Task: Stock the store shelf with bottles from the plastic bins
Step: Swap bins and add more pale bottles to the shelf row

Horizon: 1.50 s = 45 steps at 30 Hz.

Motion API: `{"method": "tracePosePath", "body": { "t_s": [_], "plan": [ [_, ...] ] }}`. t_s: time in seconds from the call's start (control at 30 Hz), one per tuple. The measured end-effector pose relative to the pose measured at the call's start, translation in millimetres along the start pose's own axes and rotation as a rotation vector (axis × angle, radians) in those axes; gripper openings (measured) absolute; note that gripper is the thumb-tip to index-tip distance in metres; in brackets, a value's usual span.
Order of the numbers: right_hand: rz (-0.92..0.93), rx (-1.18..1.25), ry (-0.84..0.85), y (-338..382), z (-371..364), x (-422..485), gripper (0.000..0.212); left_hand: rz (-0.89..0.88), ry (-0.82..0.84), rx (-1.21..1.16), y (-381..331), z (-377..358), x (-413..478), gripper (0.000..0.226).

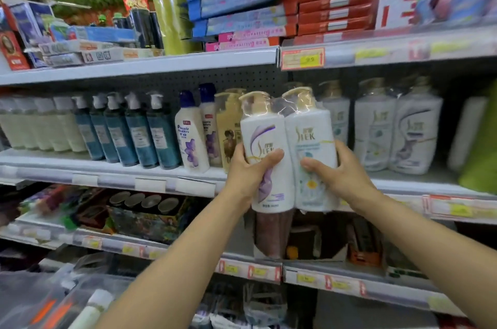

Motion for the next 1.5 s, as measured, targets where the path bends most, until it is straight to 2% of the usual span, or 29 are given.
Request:
{"method": "tracePosePath", "body": {
  "t_s": [0.07, 0.23, 0.37, 0.57, 0.73, 0.87, 1.0, 1.1, 1.17, 1.3, 1.4, 1.5],
  "plan": [
    [0.027, 0.020, -0.038, 4, 9, 10, 0.050, -0.047, 0.035, 0.056, -8, -14, 13, 0.061],
    [0.107, -0.010, -0.087, 3, 20, 31, 0.047, -0.151, 0.114, 0.143, -9, -35, 39, 0.062],
    [0.090, -0.058, -0.110, -10, 20, 47, 0.050, -0.171, 0.120, 0.163, 2, -43, 54, 0.062],
    [-0.004, -0.136, -0.101, -39, 15, 69, 0.058, -0.086, 0.051, 0.215, 25, -52, 68, 0.055],
    [-0.035, -0.199, -0.037, -50, 12, 90, 0.064, 0.004, 0.049, 0.248, 23, -60, 81, 0.065],
    [-0.023, -0.205, -0.078, -48, 10, 84, 0.065, -0.003, 0.052, 0.294, 25, -58, 79, 0.089],
    [-0.064, -0.240, -0.099, -42, 9, 80, 0.067, 0.032, 0.025, 0.299, 23, -61, 74, 0.073],
    [-0.072, -0.369, -0.161, -38, 5, 68, 0.077, 0.078, -0.044, 0.274, 26, -62, 66, 0.081],
    [0.014, -0.428, -0.268, -37, 0, 57, 0.087, 0.096, -0.111, 0.226, 28, -59, 55, 0.077],
    [0.292, -0.365, -0.409, -32, -9, 36, 0.069, 0.149, -0.195, 0.087, 24, -39, 29, 0.063],
    [0.498, -0.349, -0.413, -27, -22, 22, 0.060, 0.220, -0.224, -0.027, 21, -15, 4, 0.046],
    [0.632, -0.319, -0.299, -27, -49, -1, 0.055, 0.264, -0.249, -0.130, 27, 10, -23, 0.032]
  ]
}}
Point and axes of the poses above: each hand's wrist, its own x-axis towards the middle knuckle, its own z-axis out of the back of the hand, y = z × x, the point moved 1 cm from there along x, towards the middle knuckle, and after that the axes turned 9 degrees about -y, right-handed, at the moved point
